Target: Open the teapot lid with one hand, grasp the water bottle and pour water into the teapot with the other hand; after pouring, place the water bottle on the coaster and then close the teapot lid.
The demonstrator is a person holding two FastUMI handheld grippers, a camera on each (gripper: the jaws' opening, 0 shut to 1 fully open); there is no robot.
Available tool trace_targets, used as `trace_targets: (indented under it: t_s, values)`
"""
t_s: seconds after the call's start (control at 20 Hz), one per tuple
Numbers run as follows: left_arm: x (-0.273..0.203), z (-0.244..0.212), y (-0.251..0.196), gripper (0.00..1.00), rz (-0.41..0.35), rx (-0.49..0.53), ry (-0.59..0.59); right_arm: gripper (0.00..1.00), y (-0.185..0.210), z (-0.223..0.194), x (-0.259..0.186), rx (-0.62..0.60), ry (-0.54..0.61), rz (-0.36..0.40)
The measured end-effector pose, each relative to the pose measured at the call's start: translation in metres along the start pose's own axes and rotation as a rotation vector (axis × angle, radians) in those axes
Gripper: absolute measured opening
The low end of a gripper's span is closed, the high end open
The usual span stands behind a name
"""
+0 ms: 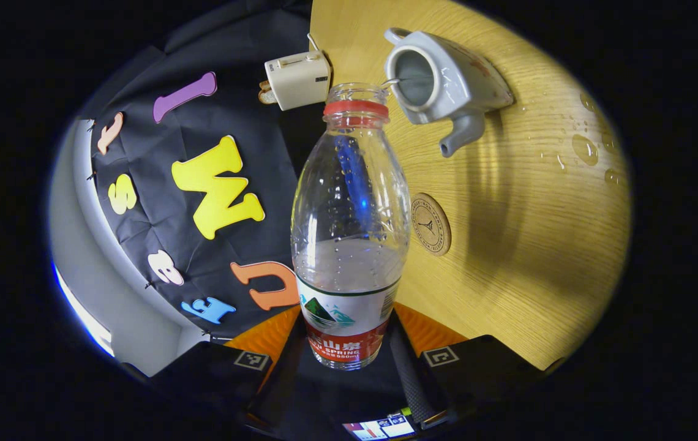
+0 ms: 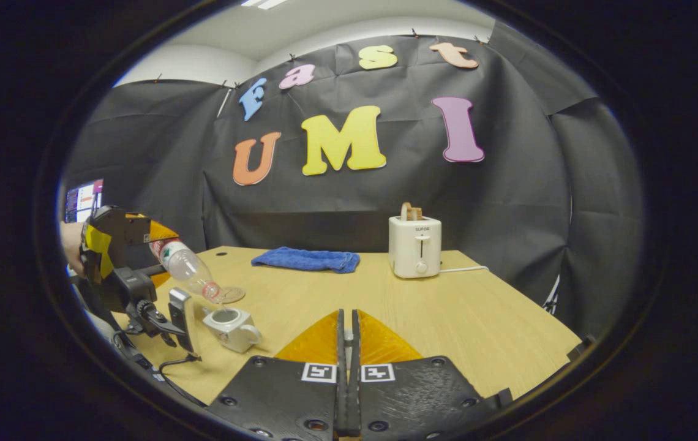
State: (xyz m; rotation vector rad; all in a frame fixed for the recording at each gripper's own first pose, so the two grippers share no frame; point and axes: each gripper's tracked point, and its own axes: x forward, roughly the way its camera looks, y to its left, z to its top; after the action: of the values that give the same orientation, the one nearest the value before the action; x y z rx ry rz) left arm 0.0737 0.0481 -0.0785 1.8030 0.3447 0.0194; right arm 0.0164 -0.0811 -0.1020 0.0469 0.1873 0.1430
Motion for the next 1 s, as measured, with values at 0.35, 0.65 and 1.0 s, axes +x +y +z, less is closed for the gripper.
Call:
trace_targets:
  t_s: [0.35,0.65,1.0]
  values:
    - [0.000,0.000,0.018,0.76,0.055,0.078,-0.004,0.00,0.002,0.000,0.000,0.002,-0.001,0.008]
    - [-0.003,-0.002,0.021,0.76,0.063,0.101,0.004,0.00,0.001,-0.001,-0.003,0.005,-0.002,0.008]
    - [-0.007,0.001,0.032,0.76,0.098,0.154,0.002,0.00,0.002,-0.003,-0.002,0.011,0.000,0.015]
